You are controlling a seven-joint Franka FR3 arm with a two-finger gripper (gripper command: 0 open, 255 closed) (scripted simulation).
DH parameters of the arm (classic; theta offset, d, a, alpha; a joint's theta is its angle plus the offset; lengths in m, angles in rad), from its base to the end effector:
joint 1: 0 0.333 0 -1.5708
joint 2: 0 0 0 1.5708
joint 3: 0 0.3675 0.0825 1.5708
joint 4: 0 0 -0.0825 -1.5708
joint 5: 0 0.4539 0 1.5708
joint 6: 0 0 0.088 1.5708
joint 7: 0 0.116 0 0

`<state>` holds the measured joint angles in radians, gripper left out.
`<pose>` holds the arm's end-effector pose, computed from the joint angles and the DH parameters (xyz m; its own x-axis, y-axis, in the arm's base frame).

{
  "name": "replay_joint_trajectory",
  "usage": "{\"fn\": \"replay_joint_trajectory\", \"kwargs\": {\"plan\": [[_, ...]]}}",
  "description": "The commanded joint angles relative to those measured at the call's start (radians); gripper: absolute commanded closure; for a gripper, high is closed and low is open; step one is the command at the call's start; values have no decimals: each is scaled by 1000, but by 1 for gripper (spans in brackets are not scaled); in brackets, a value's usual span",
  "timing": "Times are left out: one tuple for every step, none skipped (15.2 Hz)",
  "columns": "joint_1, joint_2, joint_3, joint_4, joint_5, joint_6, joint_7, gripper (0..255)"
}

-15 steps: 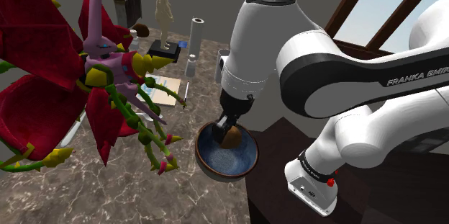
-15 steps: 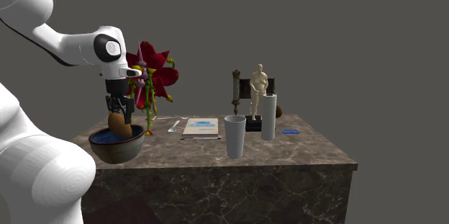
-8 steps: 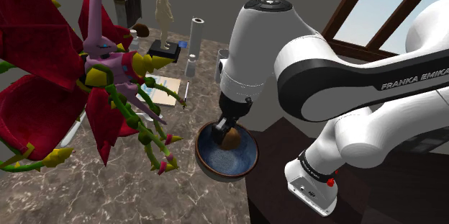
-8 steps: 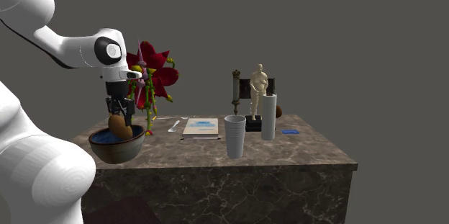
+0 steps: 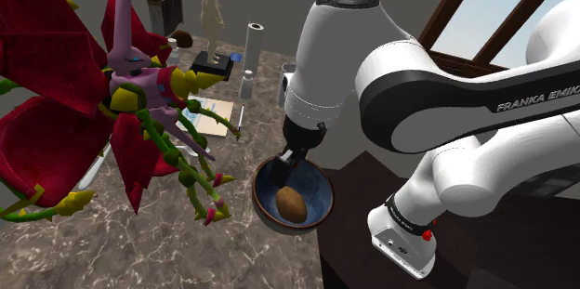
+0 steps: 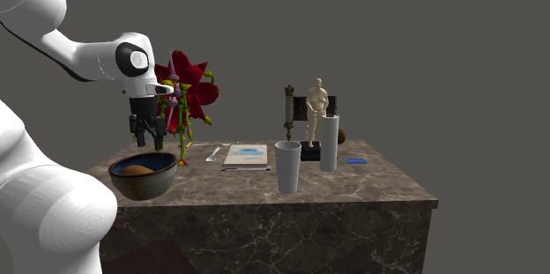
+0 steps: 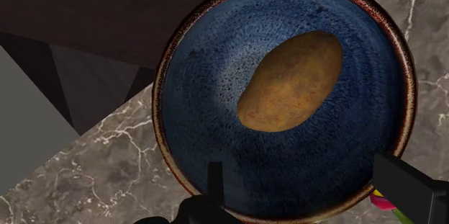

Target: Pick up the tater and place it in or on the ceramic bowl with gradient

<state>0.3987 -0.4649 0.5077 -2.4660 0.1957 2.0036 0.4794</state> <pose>0.2658 0.3666 0.4407 0.9584 0.2852 -0.0120 0.2854 -0.9567 0.0577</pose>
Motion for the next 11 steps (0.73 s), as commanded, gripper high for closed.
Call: {"fn": "replay_joint_trajectory", "kwargs": {"plan": [[1, -19, -11, 37, -1, -56, -3, 0], [1, -26, -17, 65, -4, -91, -3, 0], [0, -31, -22, 88, -6, -119, -3, 0], [0, -31, -22, 88, -6, -119, -3, 0], [0, -31, -22, 88, -5, -119, -4, 0], [0, -31, -22, 88, -6, -119, -3, 0], [0, -31, -22, 88, -6, -119, -3, 0], [0, -31, -22, 88, -6, -119, -3, 0], [0, -31, -22, 88, -6, -119, -3, 0], [0, -31, -22, 88, -6, -119, -3, 0], [0, -31, -22, 88, -6, -119, -3, 0]]}}
